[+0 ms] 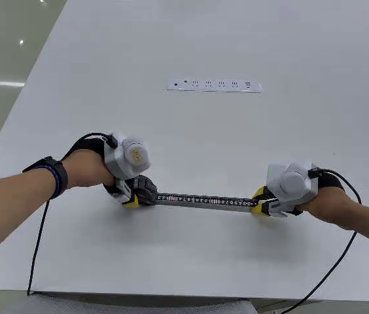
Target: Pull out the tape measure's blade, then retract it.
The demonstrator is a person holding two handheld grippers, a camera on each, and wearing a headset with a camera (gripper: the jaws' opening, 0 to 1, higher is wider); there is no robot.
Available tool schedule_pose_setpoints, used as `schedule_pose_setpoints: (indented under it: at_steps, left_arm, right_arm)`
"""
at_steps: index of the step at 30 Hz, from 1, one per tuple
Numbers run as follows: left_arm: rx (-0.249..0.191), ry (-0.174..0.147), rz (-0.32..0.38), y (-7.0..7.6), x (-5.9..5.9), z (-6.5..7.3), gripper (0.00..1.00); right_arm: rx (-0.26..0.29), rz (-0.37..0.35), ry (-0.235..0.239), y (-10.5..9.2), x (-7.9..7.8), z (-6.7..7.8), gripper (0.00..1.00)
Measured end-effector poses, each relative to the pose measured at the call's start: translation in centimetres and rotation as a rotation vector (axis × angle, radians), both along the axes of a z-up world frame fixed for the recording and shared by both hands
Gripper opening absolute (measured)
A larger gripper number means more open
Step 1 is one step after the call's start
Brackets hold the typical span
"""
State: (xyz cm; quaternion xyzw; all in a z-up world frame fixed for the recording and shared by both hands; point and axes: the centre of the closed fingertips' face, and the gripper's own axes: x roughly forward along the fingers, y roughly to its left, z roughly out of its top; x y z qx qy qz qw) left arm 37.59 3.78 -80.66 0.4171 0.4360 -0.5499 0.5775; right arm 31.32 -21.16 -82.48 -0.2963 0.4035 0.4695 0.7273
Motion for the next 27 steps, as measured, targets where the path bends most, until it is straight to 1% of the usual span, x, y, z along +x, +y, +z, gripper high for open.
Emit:
schedule_pose_setpoints:
  at_steps: [7,10,12,17,21,23,25,27]
  left_arm:
    - [-0.001,0.001,0.001,0.02,-0.08,0.09,0.38]
    - [-0.001,0.001,0.0,0.02,-0.1,0.1,0.38]
    - [0.0,0.0,-0.001,0.03,-0.14,0.14,0.38]
    - [0.005,-0.007,-0.008,0.07,-0.03,0.01,0.38]
    - [0.018,-0.019,-0.02,0.13,0.14,-0.22,0.38]
    - [0.02,-0.021,-0.022,0.15,0.23,-0.28,0.38]
    - [0.022,-0.025,-0.022,0.18,0.28,-0.24,0.39]
    - [0.02,-0.029,-0.019,0.16,0.3,-0.23,0.39]
  right_arm:
    - [-0.003,-0.006,0.003,-0.55,-0.14,-0.01,0.13]
    - [0.002,-0.02,0.004,-0.52,-0.11,-0.02,0.13]
    - [-0.001,-0.016,-0.002,-0.45,-0.16,-0.01,0.13]
    - [0.013,-0.039,0.002,-0.31,-0.09,0.01,0.14]
    - [0.013,-0.051,0.0,-0.36,-0.03,0.03,0.15]
    - [0.03,-0.094,0.014,-0.46,-0.02,0.04,0.15]
    - [0.037,-0.12,0.014,-0.62,0.05,0.08,0.16]
    - [0.051,-0.132,0.027,-0.5,-0.22,0.11,0.2]
